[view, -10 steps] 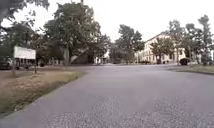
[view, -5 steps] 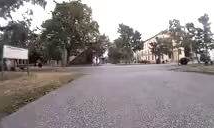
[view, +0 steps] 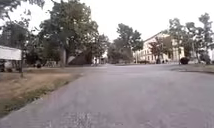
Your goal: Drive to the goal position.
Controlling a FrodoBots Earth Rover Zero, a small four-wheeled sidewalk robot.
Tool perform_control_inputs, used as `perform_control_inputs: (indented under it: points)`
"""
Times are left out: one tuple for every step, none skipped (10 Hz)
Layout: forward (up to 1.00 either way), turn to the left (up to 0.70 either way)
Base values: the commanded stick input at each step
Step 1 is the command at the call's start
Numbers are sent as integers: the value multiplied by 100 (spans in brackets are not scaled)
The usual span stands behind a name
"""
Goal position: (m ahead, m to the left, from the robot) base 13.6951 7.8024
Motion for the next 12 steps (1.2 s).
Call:
perform_control_inputs:
  points:
    - [70, 4]
    - [70, 4]
    - [70, 4]
    - [70, 4]
    - [70, 4]
    - [70, 4]
    - [70, 4]
    - [70, 4]
    - [70, 4]
    - [70, 4]
    - [70, 4]
    - [70, 4]
